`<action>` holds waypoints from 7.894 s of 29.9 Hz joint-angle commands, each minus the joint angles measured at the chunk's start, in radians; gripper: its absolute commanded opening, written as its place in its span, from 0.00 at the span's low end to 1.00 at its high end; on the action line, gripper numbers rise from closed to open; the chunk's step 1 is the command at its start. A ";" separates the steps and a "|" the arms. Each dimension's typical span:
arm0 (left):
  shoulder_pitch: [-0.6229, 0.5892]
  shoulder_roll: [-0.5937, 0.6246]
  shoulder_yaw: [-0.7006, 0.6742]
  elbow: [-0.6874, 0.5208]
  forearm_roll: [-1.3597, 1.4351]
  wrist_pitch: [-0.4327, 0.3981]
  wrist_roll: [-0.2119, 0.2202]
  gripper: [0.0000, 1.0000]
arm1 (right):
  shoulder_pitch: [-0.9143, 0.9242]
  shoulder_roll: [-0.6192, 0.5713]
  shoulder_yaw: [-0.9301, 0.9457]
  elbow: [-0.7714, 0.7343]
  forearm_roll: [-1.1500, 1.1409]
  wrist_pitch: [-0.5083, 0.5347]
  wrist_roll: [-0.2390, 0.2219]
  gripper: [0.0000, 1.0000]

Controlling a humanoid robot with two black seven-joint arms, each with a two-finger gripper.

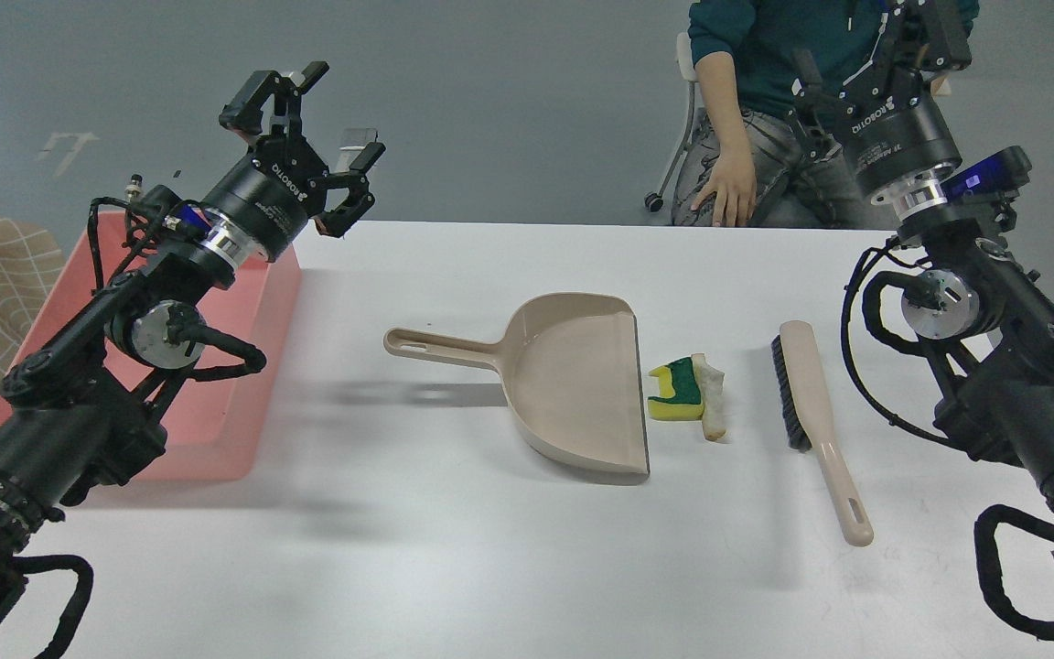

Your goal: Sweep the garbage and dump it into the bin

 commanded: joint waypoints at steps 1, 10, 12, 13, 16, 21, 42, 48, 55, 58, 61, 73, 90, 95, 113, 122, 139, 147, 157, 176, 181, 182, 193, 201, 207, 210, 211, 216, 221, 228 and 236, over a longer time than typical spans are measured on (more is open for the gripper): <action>0.000 -0.019 0.003 0.024 0.001 0.000 0.001 0.98 | -0.022 0.000 0.002 0.000 0.000 0.000 0.000 1.00; 0.000 -0.036 0.005 0.035 0.030 0.000 -0.002 0.98 | -0.041 -0.001 0.002 0.000 0.000 0.000 0.000 1.00; 0.002 -0.037 0.005 0.035 0.030 0.000 -0.003 0.98 | -0.041 -0.001 0.002 0.000 0.000 -0.002 0.000 1.00; 0.006 -0.037 0.005 0.035 0.030 0.000 -0.003 0.98 | -0.041 -0.001 0.002 0.000 0.000 -0.003 0.000 1.00; 0.029 -0.039 0.005 0.035 0.033 0.000 -0.002 0.98 | -0.062 0.000 0.002 0.012 0.000 -0.005 0.000 1.00; 0.028 -0.039 0.005 0.033 0.031 0.000 0.003 0.98 | -0.096 -0.003 0.002 0.012 0.000 -0.009 0.000 1.00; -0.015 -0.161 0.000 0.060 0.018 0.007 -0.006 0.98 | -0.124 -0.081 0.001 0.015 0.000 -0.005 0.000 1.00; -0.020 -0.194 0.002 0.058 0.037 0.007 -0.008 0.98 | -0.122 -0.092 0.004 0.017 0.000 0.000 0.000 1.00; -0.018 -0.185 0.000 0.044 0.094 0.000 -0.012 0.98 | -0.125 -0.093 0.002 0.014 0.000 0.000 0.000 1.00; -0.018 -0.188 0.000 0.044 0.094 0.000 -0.012 0.98 | -0.125 -0.093 0.002 0.015 0.000 0.000 0.000 1.00; -0.017 -0.188 0.000 0.044 0.096 0.000 -0.011 0.98 | -0.125 -0.093 0.004 0.017 0.000 -0.002 0.000 1.00; 0.115 -0.039 0.003 -0.299 0.336 0.061 0.001 0.98 | -0.125 -0.093 0.004 0.019 0.000 -0.008 0.000 1.00; 0.442 0.343 -0.026 -0.856 0.761 0.249 0.015 0.98 | -0.127 -0.089 0.002 0.019 0.000 -0.012 0.000 1.00; 0.539 0.342 -0.010 -0.864 0.901 0.343 0.017 0.98 | -0.127 -0.086 0.001 0.017 0.000 -0.012 0.000 1.00; 0.642 0.087 0.005 -0.672 0.979 0.489 0.138 0.98 | -0.130 -0.086 0.001 0.017 0.000 -0.015 0.000 1.00; 0.631 0.015 0.005 -0.599 0.979 0.510 0.138 0.98 | -0.131 -0.090 0.001 0.017 0.000 -0.015 0.000 1.00; 0.520 -0.100 0.052 -0.456 0.981 0.596 0.133 0.98 | -0.134 -0.089 0.001 0.015 -0.002 -0.017 0.000 1.00; 0.467 -0.137 0.105 -0.399 0.979 0.641 0.132 0.98 | -0.134 -0.090 0.001 0.015 -0.002 -0.017 0.000 1.00; 0.411 -0.171 0.108 -0.341 0.981 0.650 0.132 0.94 | -0.134 -0.092 0.001 0.015 -0.002 -0.017 0.000 1.00; 0.413 -0.166 0.122 -0.341 0.976 0.650 0.136 0.00 | -0.133 -0.092 0.002 0.017 -0.002 -0.017 0.000 1.00; 0.411 -0.166 0.120 -0.341 0.976 0.650 0.136 0.00 | -0.131 -0.092 0.002 0.017 -0.002 -0.018 0.000 1.00; 0.411 -0.166 0.120 -0.342 0.976 0.648 0.136 0.00 | -0.131 -0.092 0.002 0.017 -0.002 -0.023 0.000 1.00; 0.408 -0.169 0.117 -0.344 0.966 0.650 0.136 0.00 | -0.124 -0.303 -0.162 0.133 -0.005 -0.038 -0.064 1.00; 0.413 -0.168 0.117 -0.344 0.964 0.651 0.129 0.00 | -0.119 -0.699 -0.582 0.426 -0.018 -0.046 -0.078 1.00; 0.411 -0.169 0.117 -0.344 0.962 0.650 0.127 0.00 | -0.136 -0.929 -0.743 0.613 -0.090 -0.048 -0.081 0.99; 0.413 -0.172 0.117 -0.344 0.962 0.650 0.127 0.00 | -0.154 -1.044 -0.797 0.718 -0.187 -0.049 -0.082 0.99; 0.413 -0.172 0.117 -0.344 0.962 0.651 0.127 0.00 | -0.162 -1.061 -0.806 0.741 -0.204 -0.049 -0.084 0.99; 0.413 -0.186 0.118 -0.344 0.962 0.651 0.129 0.00 | -0.237 -1.109 -0.852 0.853 -0.378 -0.107 -0.084 0.99; 0.411 -0.186 0.118 -0.344 0.962 0.650 0.129 0.00 | -0.263 -1.068 -0.852 0.859 -0.460 -0.160 -0.125 0.99; 0.413 -0.186 0.118 -0.344 0.962 0.650 0.129 0.00 | -0.263 -0.989 -0.854 0.859 -0.468 -0.199 -0.196 0.97; 0.413 -0.186 0.118 -0.344 0.962 0.650 0.127 0.00 | -0.265 -0.966 -0.855 0.878 -0.466 -0.201 -0.205 0.93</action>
